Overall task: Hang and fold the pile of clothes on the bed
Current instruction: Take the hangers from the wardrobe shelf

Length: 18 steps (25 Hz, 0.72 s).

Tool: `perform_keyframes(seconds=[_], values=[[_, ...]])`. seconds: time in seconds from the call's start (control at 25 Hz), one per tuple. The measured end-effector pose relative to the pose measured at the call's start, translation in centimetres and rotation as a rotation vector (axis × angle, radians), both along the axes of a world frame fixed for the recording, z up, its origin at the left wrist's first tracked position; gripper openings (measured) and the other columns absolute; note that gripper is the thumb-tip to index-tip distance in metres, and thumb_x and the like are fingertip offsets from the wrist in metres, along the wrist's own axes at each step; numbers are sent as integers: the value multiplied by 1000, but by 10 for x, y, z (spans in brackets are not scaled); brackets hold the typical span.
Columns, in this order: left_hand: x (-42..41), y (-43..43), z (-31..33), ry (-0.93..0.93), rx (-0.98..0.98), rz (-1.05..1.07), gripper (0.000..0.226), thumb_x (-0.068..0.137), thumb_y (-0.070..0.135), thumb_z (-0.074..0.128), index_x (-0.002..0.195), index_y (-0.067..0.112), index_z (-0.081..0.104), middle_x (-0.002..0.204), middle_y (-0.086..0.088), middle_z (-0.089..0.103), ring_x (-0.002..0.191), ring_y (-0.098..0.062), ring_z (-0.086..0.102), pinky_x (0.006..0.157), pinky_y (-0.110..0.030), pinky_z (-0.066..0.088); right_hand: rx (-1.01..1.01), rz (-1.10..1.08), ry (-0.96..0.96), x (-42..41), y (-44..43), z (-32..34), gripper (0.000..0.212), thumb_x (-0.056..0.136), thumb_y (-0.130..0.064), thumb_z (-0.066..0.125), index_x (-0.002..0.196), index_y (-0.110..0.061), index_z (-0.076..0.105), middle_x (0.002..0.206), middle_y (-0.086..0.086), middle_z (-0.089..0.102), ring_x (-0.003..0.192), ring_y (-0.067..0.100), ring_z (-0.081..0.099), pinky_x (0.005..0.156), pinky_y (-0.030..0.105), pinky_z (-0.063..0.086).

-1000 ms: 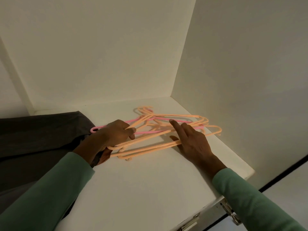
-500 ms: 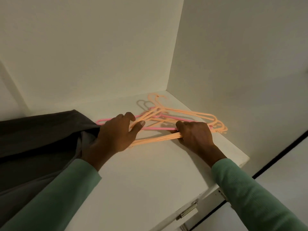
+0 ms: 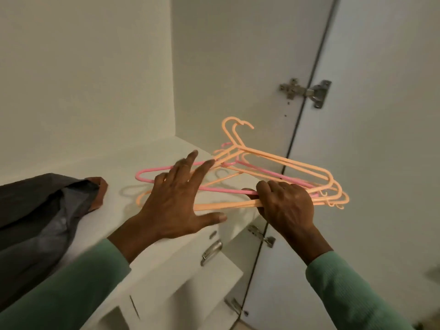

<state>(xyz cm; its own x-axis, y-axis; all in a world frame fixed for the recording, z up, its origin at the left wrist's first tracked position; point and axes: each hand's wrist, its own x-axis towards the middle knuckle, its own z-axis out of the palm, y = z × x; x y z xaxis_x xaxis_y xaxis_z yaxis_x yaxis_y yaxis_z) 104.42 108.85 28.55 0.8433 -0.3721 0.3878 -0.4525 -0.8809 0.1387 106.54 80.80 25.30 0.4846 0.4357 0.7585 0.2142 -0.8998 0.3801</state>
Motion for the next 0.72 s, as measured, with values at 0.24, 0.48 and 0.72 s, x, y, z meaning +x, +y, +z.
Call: perform_keyframes(seconds=[0.24,0.48,0.72], values=[[-56,-112,-1,520,12,-63,110,60,104,49,144,32,53,144,-2,63,123,-28,64,106,-49,47,23,-293,-45,-199,-102,-54,41,104,-45,60,73,-18,58,60,2,53,48,23,51,45,32,39],[-135,-253,-65,968,-262,-509,31,82,40,87,89,12,79,60,-3,62,55,-19,51,53,-29,43,107,-519,60,-374,-195,-99,40,99,-47,68,74,-17,65,65,5,61,53,23,56,51,30,42],[-196,-421,-118,1038,-313,-743,27,96,41,72,89,16,80,61,-1,54,58,-15,49,53,-29,41,251,-933,309,-477,-290,-145,42,103,-46,51,75,-17,63,58,1,57,46,16,39,57,26,24]])
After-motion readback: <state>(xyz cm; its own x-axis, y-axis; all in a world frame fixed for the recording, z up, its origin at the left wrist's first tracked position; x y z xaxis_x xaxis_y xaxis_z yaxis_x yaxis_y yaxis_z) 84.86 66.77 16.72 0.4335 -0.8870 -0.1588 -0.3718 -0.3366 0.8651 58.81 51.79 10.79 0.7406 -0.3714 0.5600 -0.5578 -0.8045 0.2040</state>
